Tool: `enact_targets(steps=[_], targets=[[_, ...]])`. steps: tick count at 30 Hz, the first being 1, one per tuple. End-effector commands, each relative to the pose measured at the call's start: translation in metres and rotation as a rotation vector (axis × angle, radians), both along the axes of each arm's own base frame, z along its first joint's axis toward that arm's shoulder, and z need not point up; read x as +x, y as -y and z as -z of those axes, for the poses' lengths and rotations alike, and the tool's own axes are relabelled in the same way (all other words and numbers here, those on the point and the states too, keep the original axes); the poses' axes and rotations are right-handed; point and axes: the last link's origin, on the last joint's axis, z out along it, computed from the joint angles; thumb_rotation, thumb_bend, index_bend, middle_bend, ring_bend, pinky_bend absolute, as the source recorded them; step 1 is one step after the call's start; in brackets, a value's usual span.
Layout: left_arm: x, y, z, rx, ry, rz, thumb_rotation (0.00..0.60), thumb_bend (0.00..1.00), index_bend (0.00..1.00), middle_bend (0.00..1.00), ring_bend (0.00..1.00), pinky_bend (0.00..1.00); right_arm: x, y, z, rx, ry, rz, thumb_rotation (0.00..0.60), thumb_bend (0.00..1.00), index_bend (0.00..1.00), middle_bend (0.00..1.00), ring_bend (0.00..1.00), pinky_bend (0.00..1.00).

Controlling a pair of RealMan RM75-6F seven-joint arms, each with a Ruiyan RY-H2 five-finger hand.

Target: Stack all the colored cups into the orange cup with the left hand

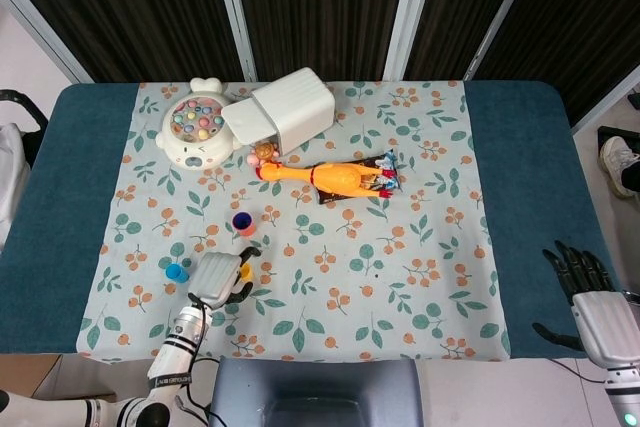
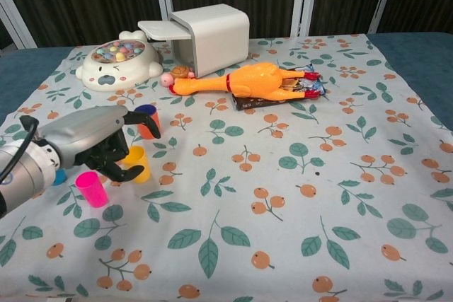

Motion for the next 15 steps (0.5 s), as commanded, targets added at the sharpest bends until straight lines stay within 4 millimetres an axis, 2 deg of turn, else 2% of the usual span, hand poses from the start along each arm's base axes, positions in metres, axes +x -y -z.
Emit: enact_targets(steps=[1, 8, 15], targets=[[-0.007, 0.0, -0.001, 0.013, -0.019, -0.008, 0.6, 0.35, 0.31, 1.0, 1.0, 1.0, 0.0, 0.0, 0.0, 0.001, 0.001, 0.0, 0.6, 0.2, 0.0, 0.0, 0.0, 0.0], [-0.016, -0.001, -0.001, 0.012, -0.033, -0.027, 0.6, 0.35, 0.38, 1.0, 1.0, 1.0, 0.0, 0.0, 0.0, -0.001, 0.002, -0.001, 0.6, 0.2, 0.0, 0.0, 0.0, 0.0], [-0.018, -0.002, -0.001, 0.01, -0.032, -0.03, 0.6, 0.35, 0.4, 1.0, 1.0, 1.0, 0.0, 0.0, 0.0, -0.001, 0.0, 0.0, 0.6, 0.21, 0.0, 0.0, 0.0, 0.0]])
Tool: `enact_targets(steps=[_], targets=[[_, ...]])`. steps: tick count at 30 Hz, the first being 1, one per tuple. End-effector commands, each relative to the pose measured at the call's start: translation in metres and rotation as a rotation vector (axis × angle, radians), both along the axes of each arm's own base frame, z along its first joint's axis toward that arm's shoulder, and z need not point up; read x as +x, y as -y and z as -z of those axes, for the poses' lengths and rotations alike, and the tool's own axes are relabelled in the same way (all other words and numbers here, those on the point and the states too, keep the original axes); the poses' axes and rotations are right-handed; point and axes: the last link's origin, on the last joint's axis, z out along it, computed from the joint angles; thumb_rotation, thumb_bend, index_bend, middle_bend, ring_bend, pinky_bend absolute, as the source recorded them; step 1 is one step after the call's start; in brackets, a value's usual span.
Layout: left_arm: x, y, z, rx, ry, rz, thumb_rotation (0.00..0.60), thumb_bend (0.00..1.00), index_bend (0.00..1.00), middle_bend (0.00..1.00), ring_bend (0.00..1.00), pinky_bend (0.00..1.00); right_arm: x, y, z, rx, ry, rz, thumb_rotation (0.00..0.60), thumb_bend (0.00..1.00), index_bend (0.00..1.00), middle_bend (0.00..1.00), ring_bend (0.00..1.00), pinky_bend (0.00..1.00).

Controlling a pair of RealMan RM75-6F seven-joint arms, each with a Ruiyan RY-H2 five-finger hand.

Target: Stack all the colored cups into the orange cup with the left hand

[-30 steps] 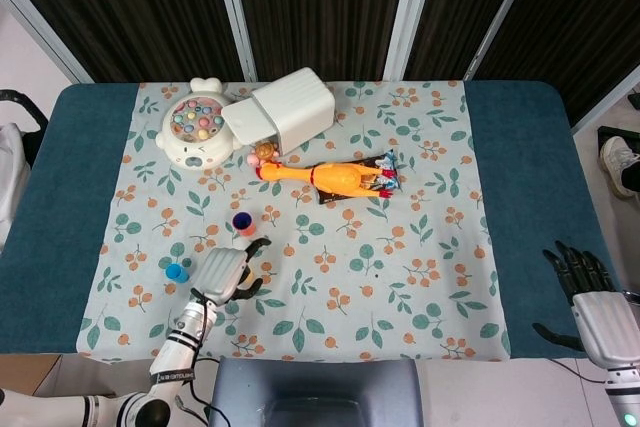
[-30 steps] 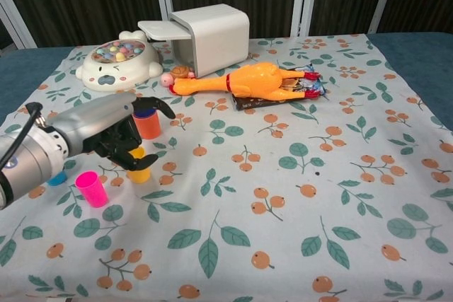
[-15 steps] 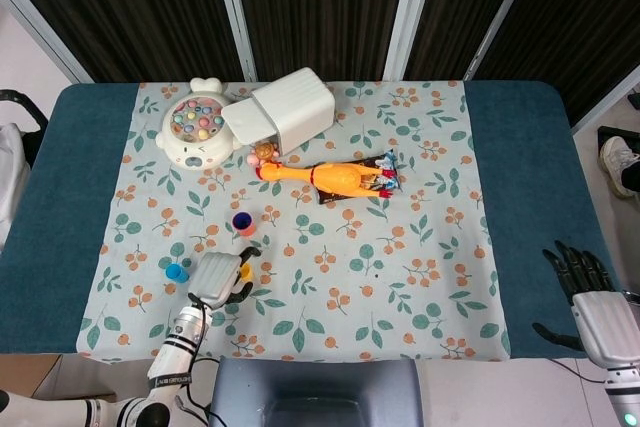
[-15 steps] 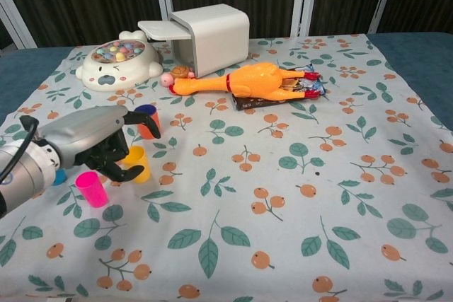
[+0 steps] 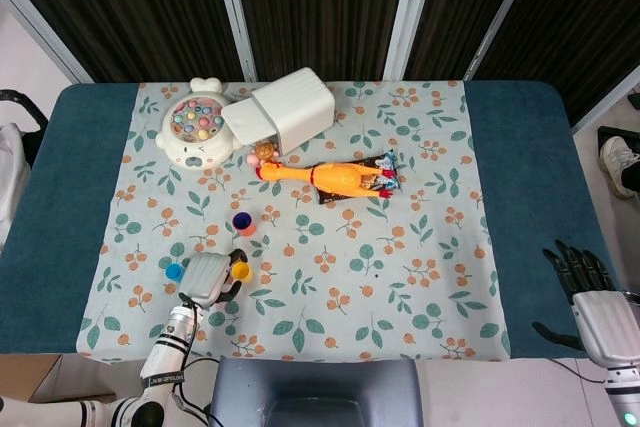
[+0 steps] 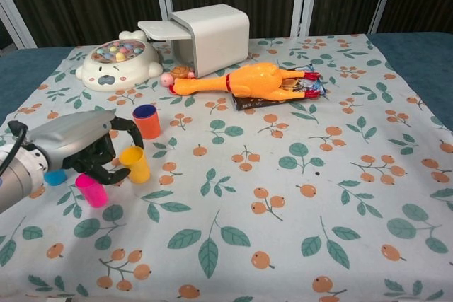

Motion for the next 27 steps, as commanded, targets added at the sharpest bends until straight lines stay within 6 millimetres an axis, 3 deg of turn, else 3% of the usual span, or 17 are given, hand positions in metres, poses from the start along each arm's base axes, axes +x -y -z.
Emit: enact_targets(steps=[1, 11, 16, 22, 27], targets=[[-0.001, 0.0, 0.001, -0.002, -0.004, 0.0, 0.6, 0.35, 0.4, 1.0, 1.0, 1.0, 0.0, 0.0, 0.0, -0.001, 0.001, 0.0, 0.6, 0.21, 0.0, 0.0, 0.0, 0.0], [0.003, -0.003, 0.001, 0.011, 0.025, 0.006, 0.6, 0.35, 0.48, 1.0, 1.0, 1.0, 0.0, -0.001, -0.001, -0.003, 0.006, -0.002, 0.6, 0.21, 0.0, 0.0, 0.0, 0.0], [0.016, -0.014, -0.015, 0.059, 0.085, 0.018, 0.6, 0.34, 0.49, 1.0, 1.0, 1.0, 0.0, -0.001, -0.002, -0.003, 0.011, -0.003, 0.6, 0.2, 0.0, 0.0, 0.0, 0.0], [0.036, -0.05, -0.053, 0.195, 0.137, 0.008, 0.6, 0.35, 0.49, 1.0, 1.0, 1.0, 0.0, -0.002, -0.005, -0.008, 0.018, -0.003, 0.6, 0.2, 0.0, 0.0, 0.0, 0.0], [0.035, -0.081, -0.065, 0.243, 0.131, -0.074, 0.6, 0.35, 0.49, 1.0, 1.0, 1.0, 0.0, -0.002, -0.006, -0.011, 0.022, -0.004, 0.6, 0.2, 0.0, 0.0, 0.0, 0.0]])
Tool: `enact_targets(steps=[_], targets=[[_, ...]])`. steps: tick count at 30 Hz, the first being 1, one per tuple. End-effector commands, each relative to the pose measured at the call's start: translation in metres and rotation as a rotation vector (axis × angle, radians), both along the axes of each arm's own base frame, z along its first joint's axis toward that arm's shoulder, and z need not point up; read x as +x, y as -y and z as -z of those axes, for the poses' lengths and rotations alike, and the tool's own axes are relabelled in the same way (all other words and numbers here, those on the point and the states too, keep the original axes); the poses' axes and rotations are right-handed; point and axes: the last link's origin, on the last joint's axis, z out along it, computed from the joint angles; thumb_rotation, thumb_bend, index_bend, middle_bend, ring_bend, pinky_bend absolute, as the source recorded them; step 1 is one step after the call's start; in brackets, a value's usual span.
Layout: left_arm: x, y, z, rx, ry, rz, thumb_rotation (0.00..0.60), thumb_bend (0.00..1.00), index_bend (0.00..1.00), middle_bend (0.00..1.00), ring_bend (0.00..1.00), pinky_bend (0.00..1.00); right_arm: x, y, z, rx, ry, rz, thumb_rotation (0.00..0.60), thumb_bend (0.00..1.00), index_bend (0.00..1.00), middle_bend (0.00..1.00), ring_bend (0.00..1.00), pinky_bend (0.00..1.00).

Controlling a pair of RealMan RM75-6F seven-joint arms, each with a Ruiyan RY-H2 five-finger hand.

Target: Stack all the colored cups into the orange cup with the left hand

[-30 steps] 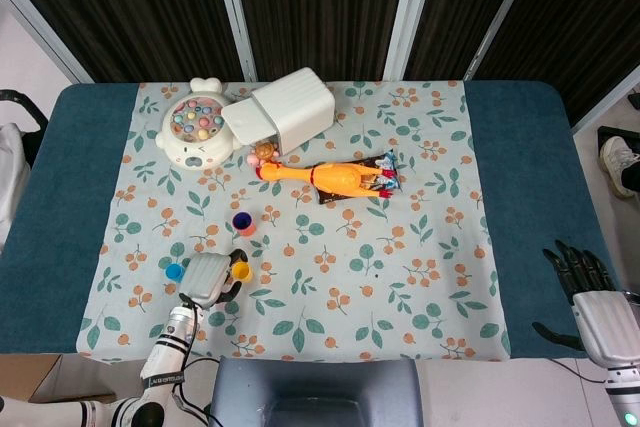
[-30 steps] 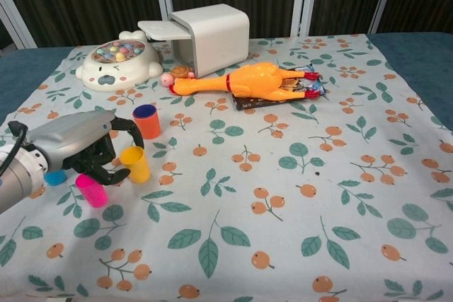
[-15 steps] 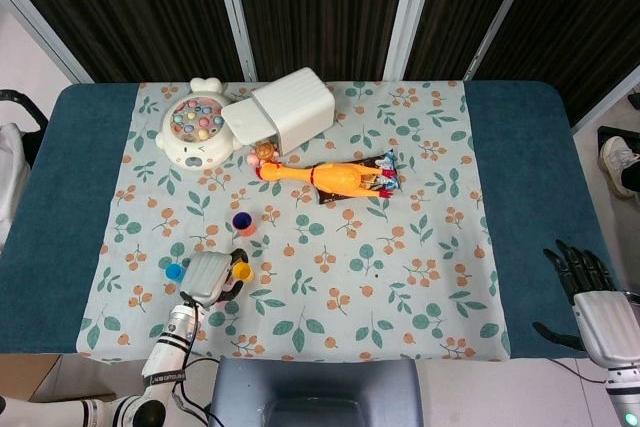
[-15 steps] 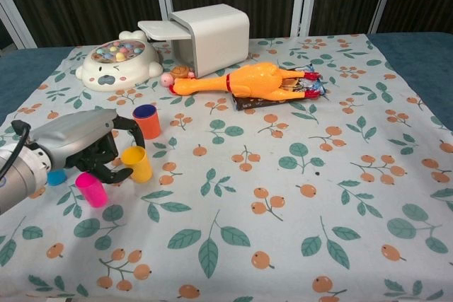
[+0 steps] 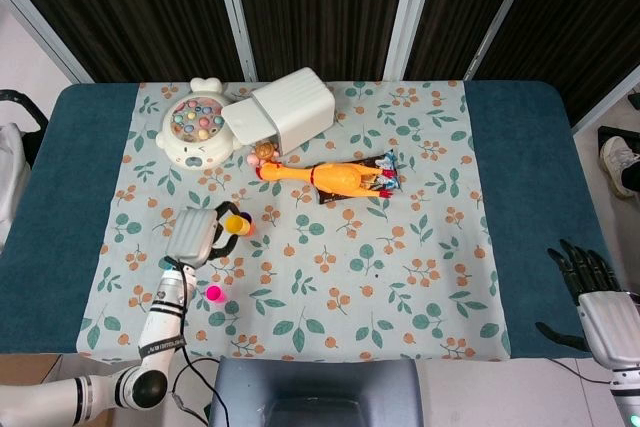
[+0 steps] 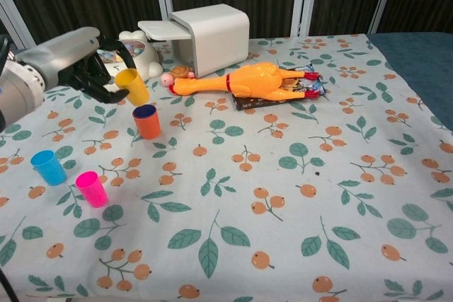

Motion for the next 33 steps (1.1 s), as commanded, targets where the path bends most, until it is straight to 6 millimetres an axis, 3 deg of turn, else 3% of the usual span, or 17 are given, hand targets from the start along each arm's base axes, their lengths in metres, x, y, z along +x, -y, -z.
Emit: enact_targets(steps=[1, 13, 33], targets=[[0.0, -0.027, -0.01, 0.033, -0.006, -0.069, 0.6, 0.35, 0.49, 1.0, 1.0, 1.0, 0.0, 0.0, -0.001, -0.003, 0.001, 0.0, 0.6, 0.2, 0.0, 0.0, 0.0, 0.0], [0.0, -0.031, 0.016, -0.004, -0.055, -0.066, 0.6, 0.35, 0.48, 1.0, 1.0, 1.0, -0.002, -0.001, -0.006, -0.021, 0.009, 0.007, 0.6, 0.21, 0.0, 0.0, 0.0, 0.0], [0.001, -0.025, 0.031, -0.032, -0.073, -0.048, 0.6, 0.36, 0.48, 1.0, 1.0, 1.0, -0.002, -0.001, -0.007, -0.021, 0.011, 0.004, 0.6, 0.21, 0.0, 0.0, 0.0, 0.0]])
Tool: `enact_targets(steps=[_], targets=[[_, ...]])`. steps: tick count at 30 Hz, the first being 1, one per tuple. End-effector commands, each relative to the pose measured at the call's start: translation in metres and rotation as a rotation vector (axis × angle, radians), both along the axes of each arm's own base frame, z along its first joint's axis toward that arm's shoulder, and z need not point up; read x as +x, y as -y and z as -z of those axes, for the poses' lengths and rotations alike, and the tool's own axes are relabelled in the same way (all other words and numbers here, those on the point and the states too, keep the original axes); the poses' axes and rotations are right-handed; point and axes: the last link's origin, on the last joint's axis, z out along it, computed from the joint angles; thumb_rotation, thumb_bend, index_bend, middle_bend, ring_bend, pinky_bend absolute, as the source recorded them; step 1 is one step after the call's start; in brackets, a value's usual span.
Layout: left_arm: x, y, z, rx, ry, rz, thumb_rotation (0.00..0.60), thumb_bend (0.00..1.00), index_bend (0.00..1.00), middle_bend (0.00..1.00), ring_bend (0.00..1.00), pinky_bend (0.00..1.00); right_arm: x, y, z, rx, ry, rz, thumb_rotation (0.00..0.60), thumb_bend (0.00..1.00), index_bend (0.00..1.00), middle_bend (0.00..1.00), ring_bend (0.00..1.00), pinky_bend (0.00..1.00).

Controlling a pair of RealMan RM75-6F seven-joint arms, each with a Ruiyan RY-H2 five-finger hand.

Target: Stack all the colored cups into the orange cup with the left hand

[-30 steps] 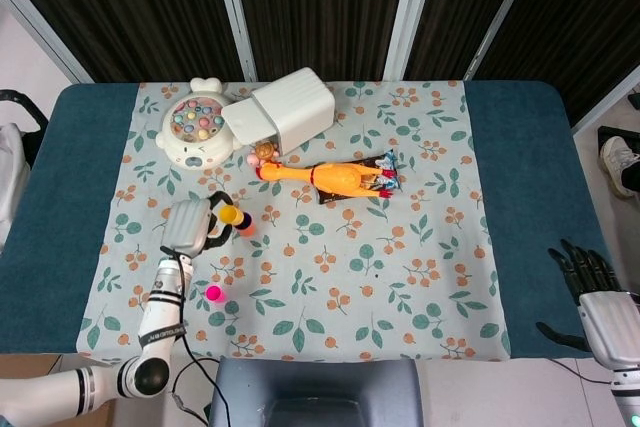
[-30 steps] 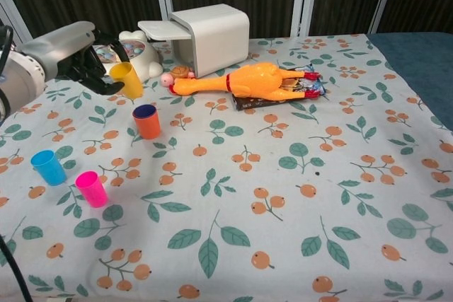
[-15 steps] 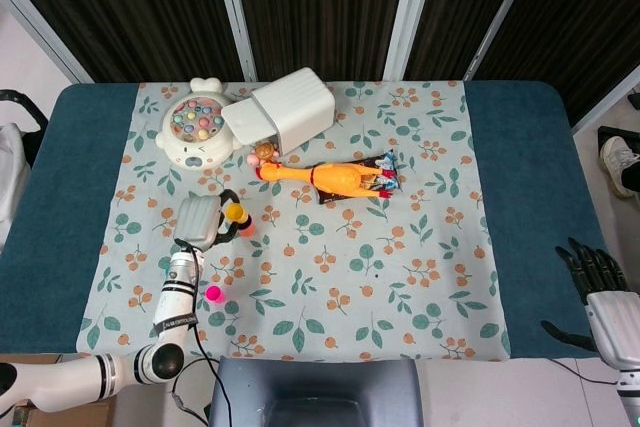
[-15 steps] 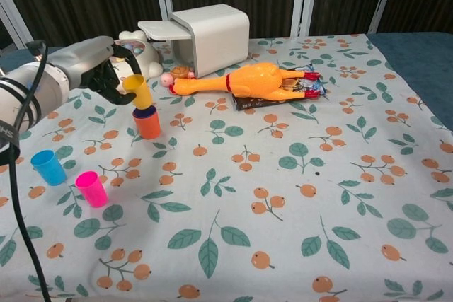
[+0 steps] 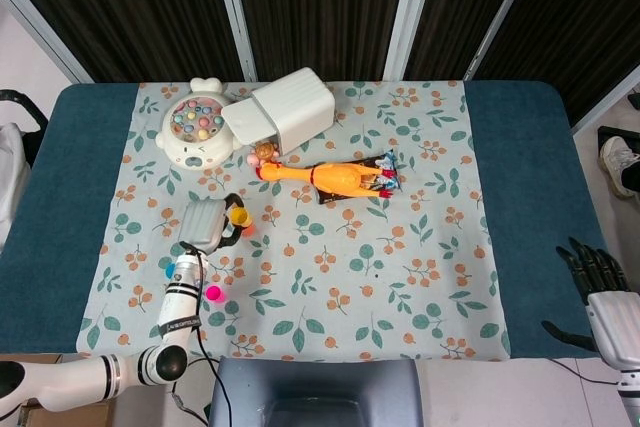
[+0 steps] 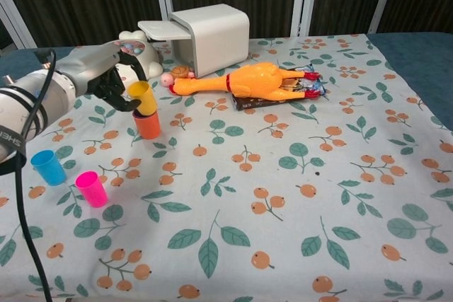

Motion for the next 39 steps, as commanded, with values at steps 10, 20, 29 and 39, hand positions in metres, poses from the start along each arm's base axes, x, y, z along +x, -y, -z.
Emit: enact_targets(steps=[10, 20, 29, 39], targets=[[-0.001, 0.0, 0.01, -0.028, -0.026, 0.003, 0.6, 0.36, 0.26, 1.0, 1.0, 1.0, 0.0, -0.001, -0.001, 0.001, 0.004, -0.001, 0.6, 0.2, 0.0, 0.0, 0.0, 0.0], [-0.007, 0.007, 0.002, -0.023, -0.032, 0.014, 0.6, 0.36, 0.03, 1.0, 1.0, 1.0, 0.0, -0.001, -0.001, 0.0, 0.0, -0.001, 0.6, 0.2, 0.0, 0.0, 0.0, 0.0], [-0.048, 0.08, -0.05, -0.065, -0.061, 0.065, 0.6, 0.35, 0.16, 1.0, 1.0, 1.0, 0.0, -0.001, 0.002, 0.01, -0.016, -0.003, 0.6, 0.2, 0.0, 0.0, 0.0, 0.0], [-0.096, 0.113, -0.054, -0.109, -0.108, -0.008, 0.6, 0.35, 0.21, 1.0, 1.0, 1.0, 0.002, -0.003, 0.004, 0.02, -0.016, -0.008, 0.6, 0.2, 0.0, 0.0, 0.0, 0.0]])
